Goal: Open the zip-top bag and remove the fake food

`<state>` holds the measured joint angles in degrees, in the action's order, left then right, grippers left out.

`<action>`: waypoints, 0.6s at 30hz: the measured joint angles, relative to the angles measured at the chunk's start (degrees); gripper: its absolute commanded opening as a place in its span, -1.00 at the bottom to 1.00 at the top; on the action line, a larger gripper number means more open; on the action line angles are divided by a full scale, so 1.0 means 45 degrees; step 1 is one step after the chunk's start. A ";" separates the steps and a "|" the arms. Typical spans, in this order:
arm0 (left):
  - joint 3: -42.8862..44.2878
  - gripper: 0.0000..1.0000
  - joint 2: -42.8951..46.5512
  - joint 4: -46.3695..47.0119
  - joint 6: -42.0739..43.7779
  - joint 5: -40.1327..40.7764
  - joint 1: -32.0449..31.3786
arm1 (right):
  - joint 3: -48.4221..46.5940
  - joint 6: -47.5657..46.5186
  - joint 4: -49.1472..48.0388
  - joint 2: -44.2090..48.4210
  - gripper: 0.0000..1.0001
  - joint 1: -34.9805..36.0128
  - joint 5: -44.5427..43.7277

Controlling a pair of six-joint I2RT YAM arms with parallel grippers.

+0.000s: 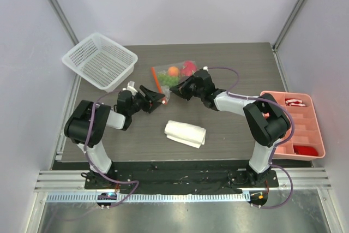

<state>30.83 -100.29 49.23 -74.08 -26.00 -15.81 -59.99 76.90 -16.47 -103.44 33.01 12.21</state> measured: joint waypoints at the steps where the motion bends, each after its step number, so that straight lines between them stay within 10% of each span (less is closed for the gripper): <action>1: 0.0000 0.29 -0.0219 0.0568 -0.0194 -0.0049 0.0010 | 0.0000 0.0063 -0.0058 0.0000 -0.98 -0.0005 0.0039; 6: 0.0272 0.24 -0.1797 0.3376 -0.1486 -0.0155 0.0019 | 0.0010 0.0340 -0.0325 0.0000 -0.98 -0.0010 0.0214; 15: 0.1268 -1.00 -0.3915 0.5013 -0.3172 -0.0267 0.0301 | 0.0282 0.0437 -0.0559 0.0005 -0.97 -0.0039 0.0505; 18: 0.1428 -1.00 -0.3570 0.5085 -0.2953 -0.0321 0.0355 | 0.0544 0.0403 -0.0665 0.0029 -0.56 -0.0058 0.0670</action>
<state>37.26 -116.36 72.12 -87.37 -27.44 -14.22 -57.54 78.72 -19.46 -103.31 32.75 15.22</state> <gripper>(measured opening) 0.014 0.028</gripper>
